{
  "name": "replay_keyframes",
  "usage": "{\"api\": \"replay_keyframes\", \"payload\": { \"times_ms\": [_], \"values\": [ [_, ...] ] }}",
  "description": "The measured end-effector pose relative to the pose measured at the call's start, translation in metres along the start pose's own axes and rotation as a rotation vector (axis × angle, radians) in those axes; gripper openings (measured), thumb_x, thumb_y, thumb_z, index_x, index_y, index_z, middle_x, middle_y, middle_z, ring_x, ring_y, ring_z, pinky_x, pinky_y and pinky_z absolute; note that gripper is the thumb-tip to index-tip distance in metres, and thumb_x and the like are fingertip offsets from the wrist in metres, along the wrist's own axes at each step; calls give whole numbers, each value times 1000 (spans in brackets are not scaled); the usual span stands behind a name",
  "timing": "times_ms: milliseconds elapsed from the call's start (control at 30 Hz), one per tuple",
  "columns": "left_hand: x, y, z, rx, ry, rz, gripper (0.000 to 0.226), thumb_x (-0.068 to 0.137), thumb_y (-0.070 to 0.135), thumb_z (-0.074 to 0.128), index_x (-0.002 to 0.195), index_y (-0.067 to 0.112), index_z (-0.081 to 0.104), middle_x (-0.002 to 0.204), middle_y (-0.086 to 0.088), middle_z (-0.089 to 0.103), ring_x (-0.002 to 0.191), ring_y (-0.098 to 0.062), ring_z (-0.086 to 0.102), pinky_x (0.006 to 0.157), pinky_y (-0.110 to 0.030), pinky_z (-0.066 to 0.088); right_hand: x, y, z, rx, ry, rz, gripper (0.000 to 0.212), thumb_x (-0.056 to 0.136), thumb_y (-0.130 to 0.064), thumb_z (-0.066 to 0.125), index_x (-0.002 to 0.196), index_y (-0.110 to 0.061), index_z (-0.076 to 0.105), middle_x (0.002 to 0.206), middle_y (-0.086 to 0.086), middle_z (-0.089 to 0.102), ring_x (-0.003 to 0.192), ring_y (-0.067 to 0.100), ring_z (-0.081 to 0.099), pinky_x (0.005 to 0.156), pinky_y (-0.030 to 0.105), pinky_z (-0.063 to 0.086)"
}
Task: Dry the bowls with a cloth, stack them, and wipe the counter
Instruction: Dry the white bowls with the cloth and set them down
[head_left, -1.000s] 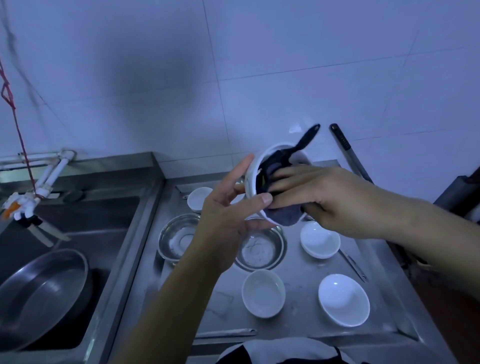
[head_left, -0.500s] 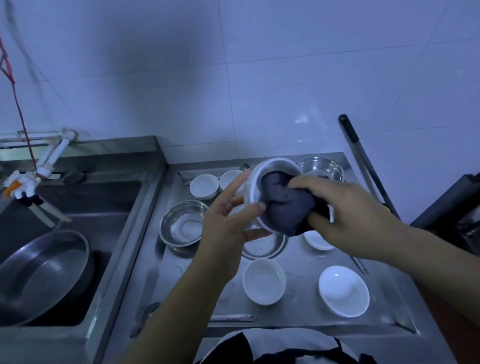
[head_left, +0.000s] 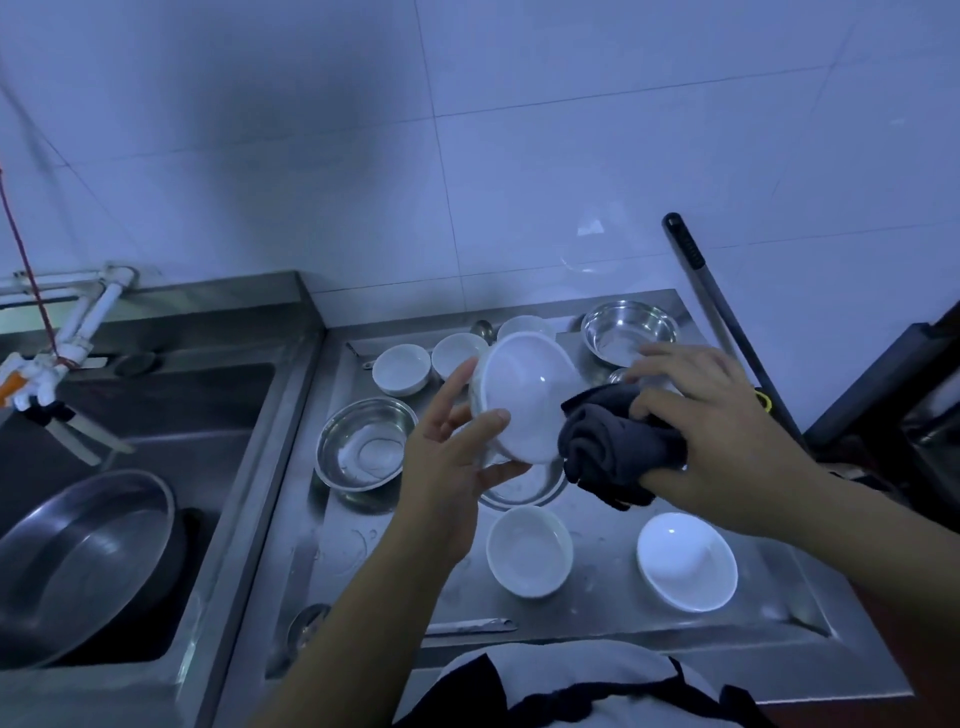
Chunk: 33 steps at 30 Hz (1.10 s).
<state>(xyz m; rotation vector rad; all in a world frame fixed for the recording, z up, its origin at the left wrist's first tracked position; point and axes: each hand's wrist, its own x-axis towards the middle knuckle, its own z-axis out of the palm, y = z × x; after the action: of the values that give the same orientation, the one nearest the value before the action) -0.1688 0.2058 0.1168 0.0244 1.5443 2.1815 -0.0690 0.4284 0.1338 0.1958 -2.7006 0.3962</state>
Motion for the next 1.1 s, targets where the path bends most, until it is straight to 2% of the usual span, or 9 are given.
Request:
{"api": "replay_keyframes", "payload": {
  "times_ms": [167,233,400,533,700,833,933,1033,1100],
  "values": [
    [0,5,-11,55,47,3,57,86,-4,70,128,34,67,106,-1,73,100,-23,70,83,-61,59,-3,-2,-13,330,170,397,36,77,-3,74,74,-27,47,85,-9,69,79,16,62,74,37,52],
    [-2,7,-15,103,11,-3,57,86,-6,68,126,35,69,112,-6,71,102,-24,70,84,-61,59,0,7,-5,385,199,599,31,82,-8,70,71,-22,44,65,-13,61,65,6,57,61,21,47],
    [-11,9,-13,218,-219,-11,59,84,-10,67,122,34,73,114,-4,70,106,-25,69,83,-54,61,6,29,19,846,263,1084,18,83,-6,72,89,-13,57,87,10,65,88,29,60,73,34,44],
    [-17,9,-6,336,-375,-17,57,84,-4,72,130,29,68,121,-6,70,110,-26,67,83,-52,61,12,-3,16,1084,257,979,20,90,-3,66,105,-17,69,99,7,72,86,18,65,77,33,50],
    [-26,17,-10,377,-373,-55,57,76,9,79,129,31,69,117,-8,72,106,-26,70,78,-49,62,2,-26,4,1129,-84,759,21,92,-7,59,106,-16,73,106,15,69,94,19,63,84,39,50],
    [-31,22,-10,414,-401,-99,56,76,11,77,129,30,69,114,-10,71,105,-28,71,79,-57,61,-11,-25,5,790,-117,600,23,88,-4,72,104,-21,71,102,1,73,99,20,68,89,35,57],
    [-31,22,-4,391,-365,-130,54,82,16,74,133,29,64,110,-2,75,106,-25,71,76,-57,61,-13,-23,14,650,-10,651,9,88,-3,70,95,0,65,90,20,66,87,38,61,84,49,55],
    [-23,14,-6,252,-221,-122,39,95,28,65,134,28,60,119,-3,72,112,-24,69,79,-52,61,-15,-20,11,964,139,837,19,87,7,67,77,5,51,78,14,54,71,25,50,67,39,45],
    [-15,-1,-10,322,-171,-104,44,95,29,68,137,32,57,129,1,66,119,-18,64,95,-50,57,-19,-19,5,1227,138,949,13,88,3,68,95,8,59,86,10,62,75,25,56,65,37,45]
  ]
}}
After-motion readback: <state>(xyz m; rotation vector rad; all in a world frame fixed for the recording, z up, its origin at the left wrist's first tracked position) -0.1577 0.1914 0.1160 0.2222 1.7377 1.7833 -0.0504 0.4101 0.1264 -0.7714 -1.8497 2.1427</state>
